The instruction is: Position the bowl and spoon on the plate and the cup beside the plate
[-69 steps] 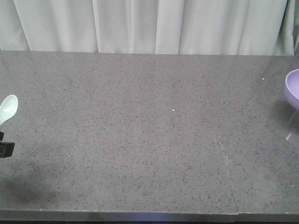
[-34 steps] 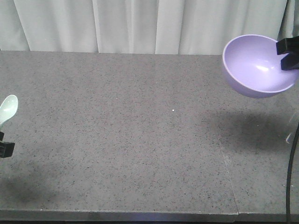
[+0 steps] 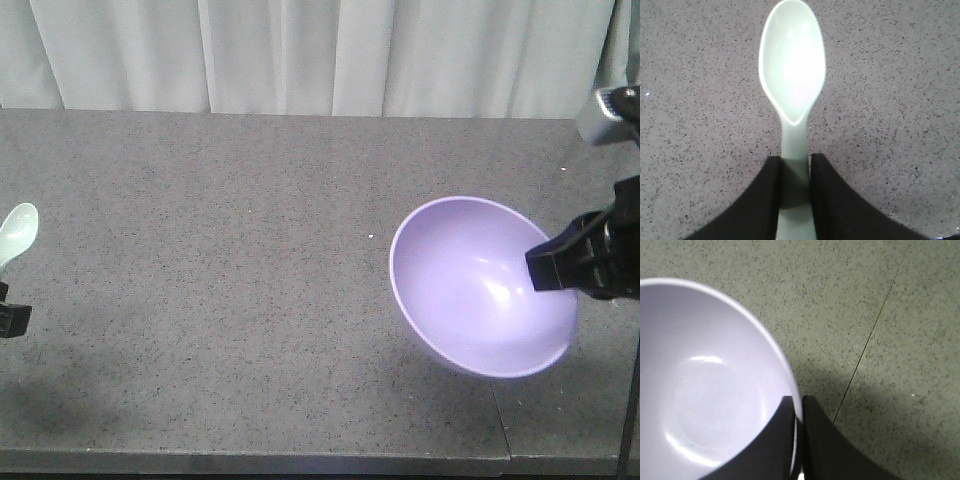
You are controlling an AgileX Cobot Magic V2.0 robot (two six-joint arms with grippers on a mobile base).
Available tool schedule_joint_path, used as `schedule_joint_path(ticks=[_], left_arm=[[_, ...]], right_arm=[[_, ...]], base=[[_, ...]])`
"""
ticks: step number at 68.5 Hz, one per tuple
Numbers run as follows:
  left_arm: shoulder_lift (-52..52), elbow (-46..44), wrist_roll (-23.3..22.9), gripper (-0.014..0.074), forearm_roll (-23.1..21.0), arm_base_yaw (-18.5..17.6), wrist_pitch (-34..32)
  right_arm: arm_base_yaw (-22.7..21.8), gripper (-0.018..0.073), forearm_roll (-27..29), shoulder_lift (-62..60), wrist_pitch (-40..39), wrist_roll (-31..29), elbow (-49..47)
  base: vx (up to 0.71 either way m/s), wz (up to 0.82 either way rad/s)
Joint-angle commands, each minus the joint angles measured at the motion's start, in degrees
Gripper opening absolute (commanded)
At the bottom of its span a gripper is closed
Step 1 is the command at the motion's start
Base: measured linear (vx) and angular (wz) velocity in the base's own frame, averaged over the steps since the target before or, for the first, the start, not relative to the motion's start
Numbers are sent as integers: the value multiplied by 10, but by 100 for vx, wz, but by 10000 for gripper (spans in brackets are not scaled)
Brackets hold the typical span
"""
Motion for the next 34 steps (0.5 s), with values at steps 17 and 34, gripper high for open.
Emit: schedule_joint_path(ticks=[17, 34], left_arm=[[-9, -14, -1, 90, -1, -2, -29], [-9, -14, -1, 90, -1, -2, -29]], right_arm=[[1, -3, -7, -50, -35, 4, 42], [1, -3, -6, -50, -34, 4, 42]], base=[[0, 0], [0, 0]])
